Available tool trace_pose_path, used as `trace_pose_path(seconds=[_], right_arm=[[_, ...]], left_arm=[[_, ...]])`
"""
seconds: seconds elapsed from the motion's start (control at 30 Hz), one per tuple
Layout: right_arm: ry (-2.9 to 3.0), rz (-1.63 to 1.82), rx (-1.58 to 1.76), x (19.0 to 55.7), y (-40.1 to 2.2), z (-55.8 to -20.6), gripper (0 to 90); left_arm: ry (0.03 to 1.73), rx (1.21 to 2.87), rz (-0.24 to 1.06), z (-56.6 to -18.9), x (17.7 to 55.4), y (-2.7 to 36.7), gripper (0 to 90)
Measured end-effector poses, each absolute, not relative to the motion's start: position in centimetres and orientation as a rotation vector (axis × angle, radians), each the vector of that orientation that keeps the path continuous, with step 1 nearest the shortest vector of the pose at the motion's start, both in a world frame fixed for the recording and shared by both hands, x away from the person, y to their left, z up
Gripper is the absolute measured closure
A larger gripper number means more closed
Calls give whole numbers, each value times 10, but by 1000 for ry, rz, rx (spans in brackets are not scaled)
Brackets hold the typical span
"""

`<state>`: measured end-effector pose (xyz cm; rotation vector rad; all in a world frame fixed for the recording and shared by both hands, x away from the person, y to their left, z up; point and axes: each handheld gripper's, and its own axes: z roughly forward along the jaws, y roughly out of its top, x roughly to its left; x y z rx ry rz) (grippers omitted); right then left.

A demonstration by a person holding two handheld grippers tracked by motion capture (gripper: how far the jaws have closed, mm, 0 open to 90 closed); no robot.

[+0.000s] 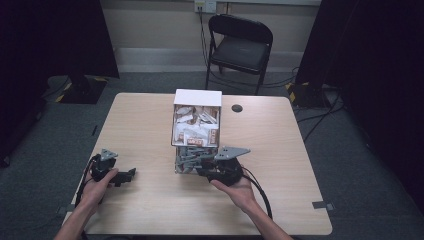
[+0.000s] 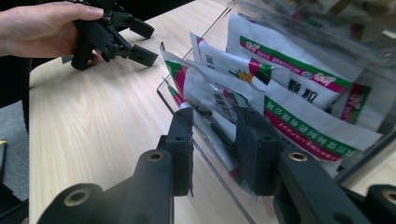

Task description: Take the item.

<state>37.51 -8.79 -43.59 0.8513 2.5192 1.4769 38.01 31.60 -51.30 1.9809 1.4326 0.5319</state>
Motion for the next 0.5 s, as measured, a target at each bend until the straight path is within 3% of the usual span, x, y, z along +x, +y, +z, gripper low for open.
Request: trace_pose_path(seconds=[0.5], right_arm=[[2544,1464,836,378,-83,-443,732]], left_arm=[[1433,1981,532,-513,380,316,0]])
